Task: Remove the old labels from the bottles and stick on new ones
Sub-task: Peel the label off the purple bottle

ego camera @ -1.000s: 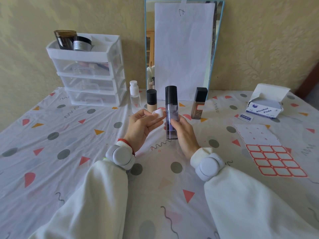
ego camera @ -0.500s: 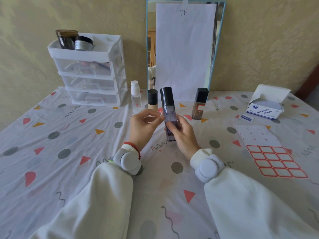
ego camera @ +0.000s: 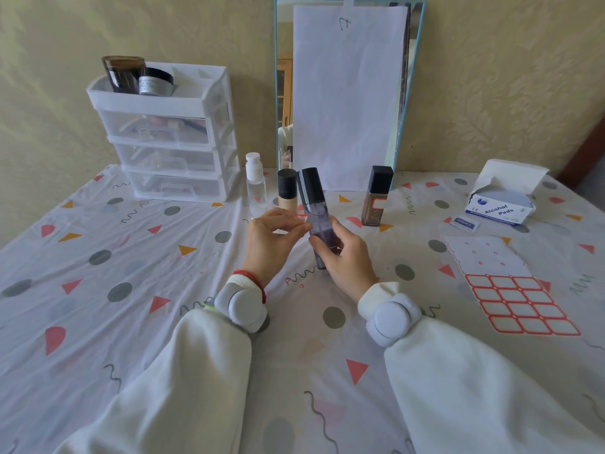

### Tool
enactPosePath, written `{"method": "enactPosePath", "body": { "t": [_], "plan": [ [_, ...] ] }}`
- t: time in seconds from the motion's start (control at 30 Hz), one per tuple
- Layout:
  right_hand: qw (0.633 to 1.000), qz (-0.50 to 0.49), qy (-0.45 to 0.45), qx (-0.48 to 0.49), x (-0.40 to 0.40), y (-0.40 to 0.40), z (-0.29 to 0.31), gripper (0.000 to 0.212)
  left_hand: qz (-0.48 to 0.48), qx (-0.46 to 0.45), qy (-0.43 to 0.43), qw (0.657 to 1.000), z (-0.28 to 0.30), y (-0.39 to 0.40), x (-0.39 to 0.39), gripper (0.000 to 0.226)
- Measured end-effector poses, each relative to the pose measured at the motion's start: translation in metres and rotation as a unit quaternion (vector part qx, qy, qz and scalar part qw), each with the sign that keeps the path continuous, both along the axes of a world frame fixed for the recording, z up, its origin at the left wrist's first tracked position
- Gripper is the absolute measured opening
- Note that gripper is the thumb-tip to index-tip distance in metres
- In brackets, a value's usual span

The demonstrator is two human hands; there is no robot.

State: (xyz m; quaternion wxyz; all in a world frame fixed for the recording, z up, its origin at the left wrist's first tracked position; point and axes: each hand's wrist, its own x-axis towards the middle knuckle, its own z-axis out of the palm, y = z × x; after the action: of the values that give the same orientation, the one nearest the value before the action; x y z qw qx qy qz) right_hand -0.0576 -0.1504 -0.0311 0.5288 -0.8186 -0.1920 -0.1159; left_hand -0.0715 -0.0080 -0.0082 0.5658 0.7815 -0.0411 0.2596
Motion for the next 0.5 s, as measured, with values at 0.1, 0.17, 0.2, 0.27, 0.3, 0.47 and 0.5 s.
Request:
{"method": "enactPosePath", "body": {
  "t": [0.1,0.17,0.2,0.27,0.3,0.47,0.5],
  "plan": [
    [0.998,0.025,0.026,0.042,-0.0004,0.0008,0.0004,0.033,-0.022,-0.066,0.015,0.997,0.0016,-0.0002,-0.0012,0.014],
    [0.995,0.028,0.060,0.081,-0.0002,0.0011,0.0015,0.028,-0.034,-0.128,0.034,0.991,0.0022,0.0008,-0.0013,0.018],
    [0.991,0.025,0.081,0.103,-0.0003,0.0010,0.0024,0.028,-0.041,-0.158,0.042,0.986,0.0020,0.0012,-0.0011,0.019],
    [0.984,0.025,0.105,0.144,-0.0004,0.0001,0.0039,0.028,-0.050,-0.183,0.051,0.981,0.0015,0.0010,-0.0012,0.021],
    [0.982,0.027,0.107,0.156,-0.0005,-0.0005,0.0044,0.027,-0.052,-0.181,0.054,0.981,0.0012,0.0002,-0.0012,0.021],
    [0.974,0.048,0.135,0.177,-0.0024,0.0004,0.0055,0.023,-0.049,-0.164,0.047,0.984,-0.0003,-0.0010,-0.0003,0.018],
    [0.974,0.053,0.132,0.174,-0.0027,0.0009,0.0054,0.021,-0.048,-0.154,0.044,0.986,-0.0003,-0.0004,-0.0003,0.017]
  ]
}}
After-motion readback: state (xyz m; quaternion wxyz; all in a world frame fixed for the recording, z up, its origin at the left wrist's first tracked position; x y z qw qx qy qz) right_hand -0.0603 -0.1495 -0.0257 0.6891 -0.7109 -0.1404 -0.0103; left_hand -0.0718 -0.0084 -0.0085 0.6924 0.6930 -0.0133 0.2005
